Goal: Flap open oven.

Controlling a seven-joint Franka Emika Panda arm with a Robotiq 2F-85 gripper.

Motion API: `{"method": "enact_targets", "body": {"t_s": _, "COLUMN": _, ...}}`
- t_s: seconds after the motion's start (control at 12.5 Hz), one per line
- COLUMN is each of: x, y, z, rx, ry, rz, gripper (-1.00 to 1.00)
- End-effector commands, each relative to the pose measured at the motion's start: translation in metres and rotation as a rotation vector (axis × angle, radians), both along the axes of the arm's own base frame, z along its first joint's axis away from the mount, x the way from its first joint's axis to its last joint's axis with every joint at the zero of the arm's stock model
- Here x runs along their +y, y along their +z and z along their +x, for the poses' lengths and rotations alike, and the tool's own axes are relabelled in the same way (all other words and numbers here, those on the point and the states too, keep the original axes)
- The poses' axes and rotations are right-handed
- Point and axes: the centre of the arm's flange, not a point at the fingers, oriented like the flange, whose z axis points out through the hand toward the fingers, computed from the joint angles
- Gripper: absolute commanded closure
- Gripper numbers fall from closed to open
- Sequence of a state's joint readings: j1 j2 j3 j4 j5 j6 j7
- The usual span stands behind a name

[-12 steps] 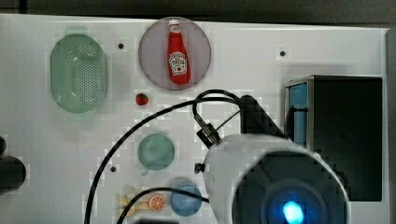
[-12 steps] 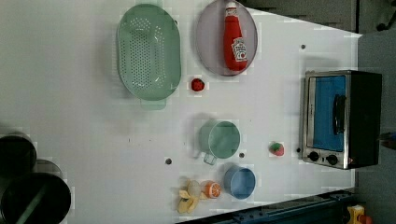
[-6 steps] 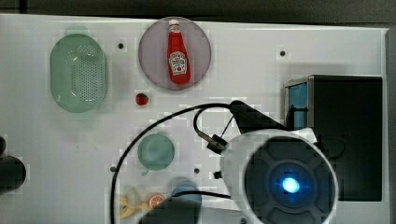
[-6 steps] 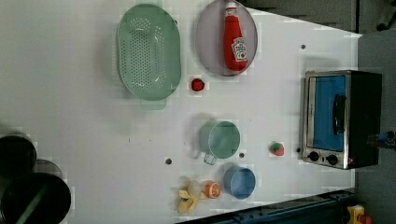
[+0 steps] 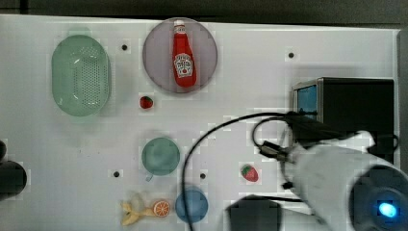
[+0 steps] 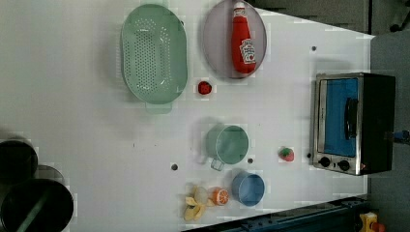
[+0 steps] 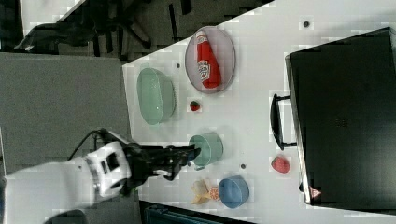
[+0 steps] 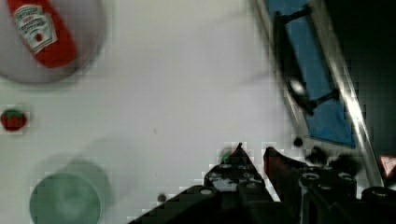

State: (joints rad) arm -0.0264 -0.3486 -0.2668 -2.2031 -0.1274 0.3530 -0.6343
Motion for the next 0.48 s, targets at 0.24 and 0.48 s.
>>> {"method": "enact_targets", "body": {"t_s": 0.24, "x": -0.051, "y": -0.056, "z": 0.007, "rx": -0.002, "ry": 0.202, "rz": -0.018, "gripper": 0.65}}
{"method": "enact_targets", "body": {"t_s": 0.48, "x": -0.079, "y": -0.090, "z": 0.017, "rx": 0.003, "ry": 0.244, "rz": -0.045, "gripper": 0.65}}
